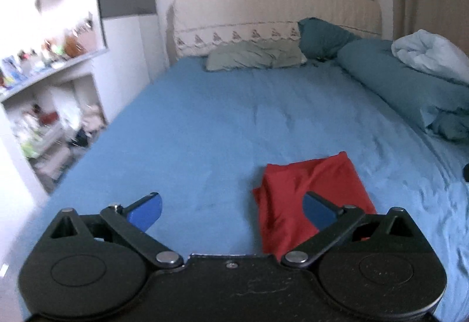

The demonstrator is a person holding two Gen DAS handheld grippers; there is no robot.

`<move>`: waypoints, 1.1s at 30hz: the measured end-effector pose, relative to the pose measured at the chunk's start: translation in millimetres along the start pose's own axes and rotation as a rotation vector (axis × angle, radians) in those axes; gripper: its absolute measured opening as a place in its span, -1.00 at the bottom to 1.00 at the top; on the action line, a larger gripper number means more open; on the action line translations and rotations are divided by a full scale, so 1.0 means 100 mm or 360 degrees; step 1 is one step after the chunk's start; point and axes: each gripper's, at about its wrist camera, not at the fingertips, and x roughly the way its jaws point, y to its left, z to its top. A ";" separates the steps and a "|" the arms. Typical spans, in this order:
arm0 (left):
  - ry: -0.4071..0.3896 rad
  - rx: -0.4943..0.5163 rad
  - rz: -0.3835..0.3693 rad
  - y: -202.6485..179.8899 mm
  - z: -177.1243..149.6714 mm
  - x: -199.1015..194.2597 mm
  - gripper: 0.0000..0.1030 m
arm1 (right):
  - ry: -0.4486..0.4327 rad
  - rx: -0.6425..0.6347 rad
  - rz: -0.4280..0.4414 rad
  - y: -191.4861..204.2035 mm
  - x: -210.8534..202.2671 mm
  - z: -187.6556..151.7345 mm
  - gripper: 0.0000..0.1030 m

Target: Fold small clothes

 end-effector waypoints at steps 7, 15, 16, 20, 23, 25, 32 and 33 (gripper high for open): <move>0.0030 -0.0045 0.0016 0.00 -0.38 -0.60 1.00 | 0.0059 -0.0097 -0.0151 0.10 -0.70 -0.40 1.00; 0.0044 -0.0039 0.0003 -0.11 -0.69 -0.87 1.00 | 0.0131 -0.0061 -0.0201 0.09 -0.97 -0.80 1.00; 0.0043 -0.0033 0.0003 -0.12 -0.70 -0.88 1.00 | 0.0134 -0.0048 -0.0204 0.08 -0.98 -0.82 1.00; 0.0025 -0.0002 0.0020 -0.17 -0.71 -0.94 1.00 | 0.0133 -0.0026 -0.0227 0.08 -1.00 -0.85 1.00; 0.0013 -0.0003 0.0015 -0.20 -0.71 -0.97 1.00 | 0.0126 -0.0021 -0.0243 0.06 -1.03 -0.86 1.00; 0.0004 0.0001 0.0016 -0.22 -0.71 -0.98 1.00 | 0.0120 -0.0025 -0.0253 0.06 -1.04 -0.86 1.00; -0.0020 0.0028 0.0025 -0.23 -0.72 -1.01 1.00 | 0.0122 -0.0031 -0.0255 0.05 -1.07 -0.87 1.00; -0.0023 0.0031 0.0023 -0.23 -0.72 -1.01 1.00 | 0.0122 -0.0030 -0.0257 0.05 -1.07 -0.87 1.00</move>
